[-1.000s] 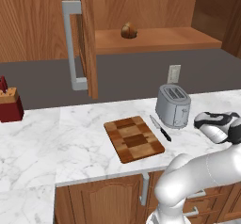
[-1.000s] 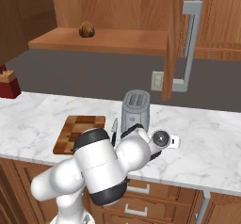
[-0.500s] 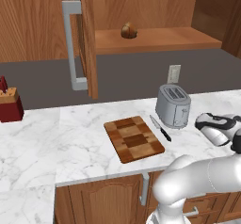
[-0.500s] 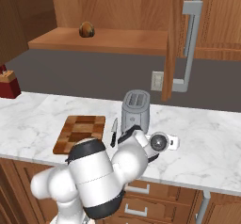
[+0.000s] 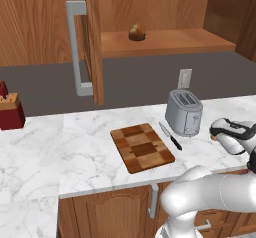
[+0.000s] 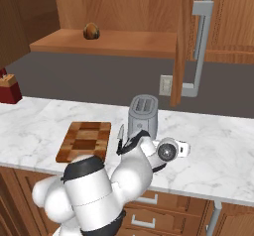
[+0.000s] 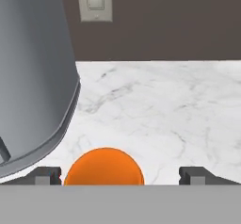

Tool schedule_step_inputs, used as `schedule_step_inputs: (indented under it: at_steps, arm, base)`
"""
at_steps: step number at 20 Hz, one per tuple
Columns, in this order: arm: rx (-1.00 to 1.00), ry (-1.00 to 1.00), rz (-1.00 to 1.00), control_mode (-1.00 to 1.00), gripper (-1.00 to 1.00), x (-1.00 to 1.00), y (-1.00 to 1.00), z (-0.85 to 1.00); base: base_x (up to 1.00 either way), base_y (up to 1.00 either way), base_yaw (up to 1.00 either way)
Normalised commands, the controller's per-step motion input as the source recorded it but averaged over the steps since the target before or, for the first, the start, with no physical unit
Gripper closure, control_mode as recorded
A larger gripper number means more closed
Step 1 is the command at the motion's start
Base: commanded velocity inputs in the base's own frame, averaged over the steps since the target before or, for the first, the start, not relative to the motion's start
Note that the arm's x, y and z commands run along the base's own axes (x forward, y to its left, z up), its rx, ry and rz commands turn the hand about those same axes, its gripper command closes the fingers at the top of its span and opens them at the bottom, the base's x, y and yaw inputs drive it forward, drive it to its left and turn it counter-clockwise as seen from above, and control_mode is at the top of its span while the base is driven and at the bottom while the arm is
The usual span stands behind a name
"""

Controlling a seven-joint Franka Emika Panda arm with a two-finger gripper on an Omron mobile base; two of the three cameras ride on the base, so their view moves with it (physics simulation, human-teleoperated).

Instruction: Pick the bread, place it on the cutting board, pick the jam, place it on the counter, and close the cabinet.

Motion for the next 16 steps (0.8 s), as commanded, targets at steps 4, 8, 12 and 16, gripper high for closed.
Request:
schedule_step_inputs:
  at_steps: [4, 8, 12, 16]
  arm:
    - [0.00, -0.02, 0.00, -1.00, -1.00, 0.00, 0.01, 0.32]
    - [0.00, 0.00, 0.00, -1.00, -1.00, 0.00, 0.12, 0.32]
    - [0.00, 0.00, 0.00, -1.00, -1.00, -0.04, 0.21, 0.27]
    - [0.00, 0.00, 0.00, -1.00, -1.00, -0.03, 0.24, 0.28]
  base:
    - [0.00, 0.00, 0.00]
    - [0.00, 0.00, 0.00]
    - [0.00, 0.00, 0.00]
    - [0.00, 0.00, 0.00]
